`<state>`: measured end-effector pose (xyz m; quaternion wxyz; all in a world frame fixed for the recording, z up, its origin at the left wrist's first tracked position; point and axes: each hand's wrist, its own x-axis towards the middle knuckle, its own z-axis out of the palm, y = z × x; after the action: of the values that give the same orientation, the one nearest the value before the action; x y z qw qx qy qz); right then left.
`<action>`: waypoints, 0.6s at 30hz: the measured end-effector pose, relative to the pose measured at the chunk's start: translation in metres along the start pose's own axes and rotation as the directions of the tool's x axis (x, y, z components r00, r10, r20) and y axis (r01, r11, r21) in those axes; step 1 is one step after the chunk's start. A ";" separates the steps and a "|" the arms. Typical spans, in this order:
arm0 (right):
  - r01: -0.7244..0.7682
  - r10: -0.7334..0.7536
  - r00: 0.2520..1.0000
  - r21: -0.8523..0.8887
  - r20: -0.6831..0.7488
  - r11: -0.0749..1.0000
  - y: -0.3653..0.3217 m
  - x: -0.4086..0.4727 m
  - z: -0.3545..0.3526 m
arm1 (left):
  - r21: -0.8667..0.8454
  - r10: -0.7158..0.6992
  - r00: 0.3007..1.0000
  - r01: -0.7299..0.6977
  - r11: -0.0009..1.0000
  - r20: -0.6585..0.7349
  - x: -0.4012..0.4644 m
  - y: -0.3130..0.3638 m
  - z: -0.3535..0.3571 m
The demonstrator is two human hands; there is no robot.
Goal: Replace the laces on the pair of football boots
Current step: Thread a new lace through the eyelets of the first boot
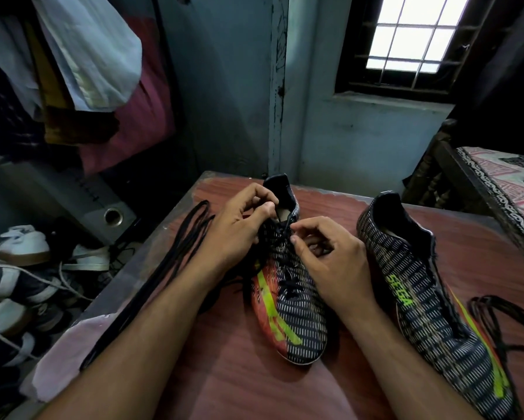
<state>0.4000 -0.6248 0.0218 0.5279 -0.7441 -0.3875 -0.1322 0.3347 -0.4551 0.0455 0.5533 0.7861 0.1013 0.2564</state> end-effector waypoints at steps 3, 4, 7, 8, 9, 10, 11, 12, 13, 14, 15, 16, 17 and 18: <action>0.089 -0.086 0.995 -0.057 0.047 0.994 0.000 0.001 -0.002 | 0.010 0.012 0.998 -0.012 1.000 -0.062 0.000 -0.003 -0.002; 0.115 -0.110 0.992 -0.079 0.064 0.990 0.000 0.002 -0.004 | -0.005 0.016 0.996 -0.016 1.000 -0.083 0.000 -0.004 -0.004; 0.146 -0.134 0.986 -0.120 0.102 0.982 -0.001 0.002 -0.005 | 0.031 0.072 0.985 -0.068 0.997 -0.155 -0.003 -0.005 -0.008; 0.150 -0.136 0.984 -0.125 0.111 0.981 -0.002 0.002 -0.005 | 0.073 0.111 0.979 -0.100 0.992 -0.172 -0.003 -0.005 -0.008; 0.151 -0.136 0.984 -0.128 0.118 0.980 -0.002 0.002 -0.006 | 0.131 0.161 0.971 -0.139 0.982 -0.178 -0.004 -0.005 -0.009; 0.152 -0.136 0.983 -0.135 0.124 0.979 -0.002 0.002 -0.005 | 0.193 0.218 0.962 -0.185 0.964 -0.163 -0.004 -0.004 -0.011; 0.153 -0.134 0.983 -0.148 0.128 0.977 -0.002 0.002 -0.005 | 0.248 0.275 0.953 -0.239 0.939 -0.124 -0.004 -0.004 -0.012; 0.153 -0.133 0.983 -0.159 0.128 0.975 -0.003 0.001 -0.005 | 0.296 0.319 0.946 -0.289 0.910 -0.056 -0.004 -0.005 -0.014; 0.154 -0.133 0.983 -0.167 0.126 0.974 -0.003 0.001 -0.005 | 0.338 0.338 0.941 -0.326 0.883 0.024 -0.004 -0.005 -0.016; 0.154 -0.135 0.984 -0.167 0.119 0.974 -0.003 0.001 -0.006 | 0.376 0.335 0.937 -0.346 0.860 0.097 -0.004 -0.006 -0.017; 0.158 -0.141 0.984 -0.165 0.110 0.974 -0.003 0.002 -0.006 | 0.405 0.321 0.936 -0.352 0.844 0.146 -0.005 -0.008 -0.018; 0.167 -0.150 0.983 -0.166 0.108 0.972 -0.002 0.002 -0.007 | 0.415 0.304 0.938 -0.347 0.841 0.168 -0.005 -0.009 -0.018; 0.180 -0.162 0.980 -0.168 0.115 0.969 -0.002 0.003 -0.008 | 0.416 0.295 0.939 -0.343 0.843 0.176 -0.005 -0.010 -0.018; 0.197 -0.175 0.976 -0.169 0.132 0.966 -0.002 0.003 -0.009 | 0.413 0.299 0.938 -0.347 0.842 0.178 -0.005 -0.010 -0.017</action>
<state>0.4028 -0.6310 0.0284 0.4200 -0.7556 -0.4720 -0.1726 0.3231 -0.4392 0.0391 0.3154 0.9084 -0.0071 0.2742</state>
